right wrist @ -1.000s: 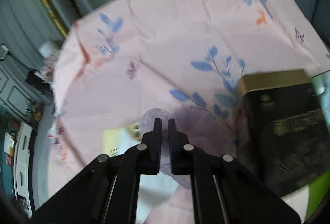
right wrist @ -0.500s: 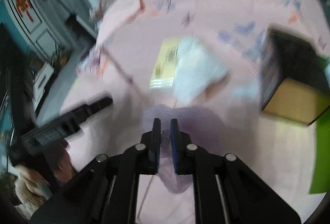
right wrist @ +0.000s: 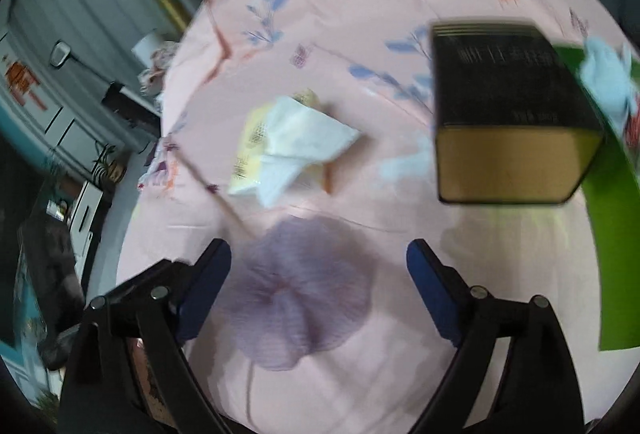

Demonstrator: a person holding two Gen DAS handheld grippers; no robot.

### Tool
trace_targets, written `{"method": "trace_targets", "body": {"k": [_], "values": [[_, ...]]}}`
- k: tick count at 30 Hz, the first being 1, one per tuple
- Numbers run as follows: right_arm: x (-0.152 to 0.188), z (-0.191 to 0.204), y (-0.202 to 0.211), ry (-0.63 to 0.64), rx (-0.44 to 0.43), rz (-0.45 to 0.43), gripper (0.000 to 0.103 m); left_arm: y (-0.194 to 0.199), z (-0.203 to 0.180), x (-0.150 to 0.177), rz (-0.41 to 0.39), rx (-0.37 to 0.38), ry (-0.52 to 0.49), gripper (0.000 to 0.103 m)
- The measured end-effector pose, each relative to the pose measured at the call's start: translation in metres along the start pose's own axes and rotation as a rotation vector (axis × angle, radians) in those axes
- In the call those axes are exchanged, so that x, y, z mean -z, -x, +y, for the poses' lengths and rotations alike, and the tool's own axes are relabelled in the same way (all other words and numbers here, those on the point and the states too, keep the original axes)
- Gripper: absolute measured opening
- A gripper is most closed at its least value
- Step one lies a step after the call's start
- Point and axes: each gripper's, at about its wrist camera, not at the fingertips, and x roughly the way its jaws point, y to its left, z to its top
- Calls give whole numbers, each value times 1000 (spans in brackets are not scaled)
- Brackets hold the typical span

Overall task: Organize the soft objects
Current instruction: 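Grasp the lilac mesh bath puff with the right gripper and lift, then carry the bath puff with the right gripper over the green box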

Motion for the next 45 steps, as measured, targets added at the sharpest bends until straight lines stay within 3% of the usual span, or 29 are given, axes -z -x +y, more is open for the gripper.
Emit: {"method": "trace_targets", "body": {"k": [3,6,9,11,13,15,16,18,26,35,45], "values": [[3,-4,-23,-26,-17,55,89,-16,-19,11,35,-13,-56,99],[8,0,-46,-33,-38,125,78,-34,-31,21,91,-18,-90,88],[13,6,-56,-3,-39,139,69,-48,-32,25,118,9,-73,87],[15,11,-56,21,-40,147,55,-48,-33,24,89,-12,-82,76],[17,12,-61,-11,-127,182,34,-49,-33,25,94,-14,-87,66],[17,11,-65,-36,-168,200,27,-47,-37,26,85,-16,-120,58],[17,12,-65,-39,-172,205,25,-45,-39,26,85,-10,-137,51],[19,16,-63,-28,-185,201,25,-41,-42,26,83,-1,-155,49],[14,43,-36,29,-257,86,24,-9,-48,18,-35,8,-216,49],[1,64,-24,86,-280,-2,24,16,-47,9,-149,-18,-239,48],[0,72,-18,119,-243,-52,24,22,-46,9,-180,-9,-236,44]]}}
